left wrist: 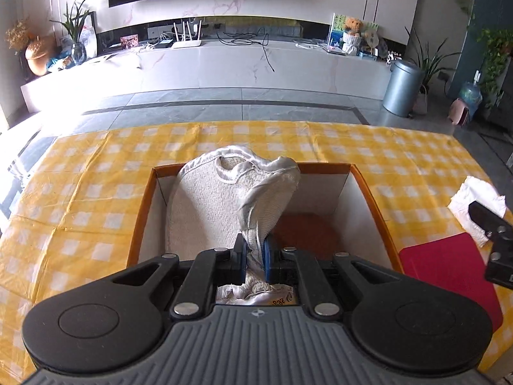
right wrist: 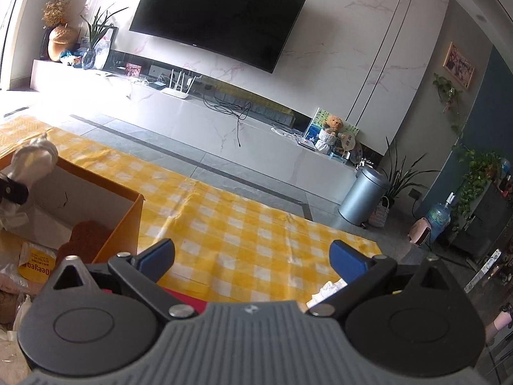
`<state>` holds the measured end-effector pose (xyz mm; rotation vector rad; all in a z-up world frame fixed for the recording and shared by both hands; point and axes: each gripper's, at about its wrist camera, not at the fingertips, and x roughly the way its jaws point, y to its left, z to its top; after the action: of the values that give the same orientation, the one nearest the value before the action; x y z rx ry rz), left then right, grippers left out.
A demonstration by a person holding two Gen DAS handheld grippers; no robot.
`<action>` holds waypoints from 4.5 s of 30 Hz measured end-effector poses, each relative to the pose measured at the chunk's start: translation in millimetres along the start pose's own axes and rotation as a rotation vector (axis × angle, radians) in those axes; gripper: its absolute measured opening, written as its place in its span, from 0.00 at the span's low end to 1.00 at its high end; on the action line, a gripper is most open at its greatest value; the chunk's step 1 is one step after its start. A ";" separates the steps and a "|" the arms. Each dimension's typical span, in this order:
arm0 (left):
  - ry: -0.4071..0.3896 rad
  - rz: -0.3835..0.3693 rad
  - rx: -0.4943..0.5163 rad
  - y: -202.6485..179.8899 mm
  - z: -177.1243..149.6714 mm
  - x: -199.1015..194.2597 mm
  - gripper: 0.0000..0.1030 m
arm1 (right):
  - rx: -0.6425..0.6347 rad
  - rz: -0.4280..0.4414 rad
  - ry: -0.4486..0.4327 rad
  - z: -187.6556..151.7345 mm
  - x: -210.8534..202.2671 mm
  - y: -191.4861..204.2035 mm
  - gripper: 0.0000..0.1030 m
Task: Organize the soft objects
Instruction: 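Open the right tool to drop the sponge while the left releases the bib into the box, then reach the right tool to the white mesh pad and grasp it, then grasp the crumpled white cloth with the left tool while the right holds the pad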
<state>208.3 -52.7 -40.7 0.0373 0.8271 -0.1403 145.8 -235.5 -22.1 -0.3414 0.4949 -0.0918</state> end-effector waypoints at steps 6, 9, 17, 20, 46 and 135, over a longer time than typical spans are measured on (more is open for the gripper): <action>0.144 -0.024 0.004 -3.2 1.0 31.5 0.11 | 0.030 0.012 0.023 -2.0 8.0 -6.1 0.98; 0.179 -0.018 0.009 -0.1 1.7 43.2 0.11 | 0.020 0.011 0.027 -3.0 8.4 -4.4 0.98; 0.133 0.003 -0.077 4.4 0.1 36.3 0.48 | 0.034 0.013 0.006 -1.2 0.8 -15.2 0.98; 0.073 0.002 -0.088 4.9 -1.9 16.7 0.71 | 0.012 -0.036 -0.004 -1.6 -3.0 -22.5 0.98; -0.199 -0.171 -0.080 -33.9 -42.7 -76.3 0.84 | 0.782 0.122 0.681 -121.7 124.3 -106.0 0.98; 0.167 -0.111 0.144 -393.8 12.6 133.2 0.83 | 0.887 -0.129 0.434 -199.4 14.9 -263.3 0.01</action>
<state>251.8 -458.3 -121.7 0.1397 0.9848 -0.3046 62.0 -544.9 -103.1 0.5305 0.8051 -0.4985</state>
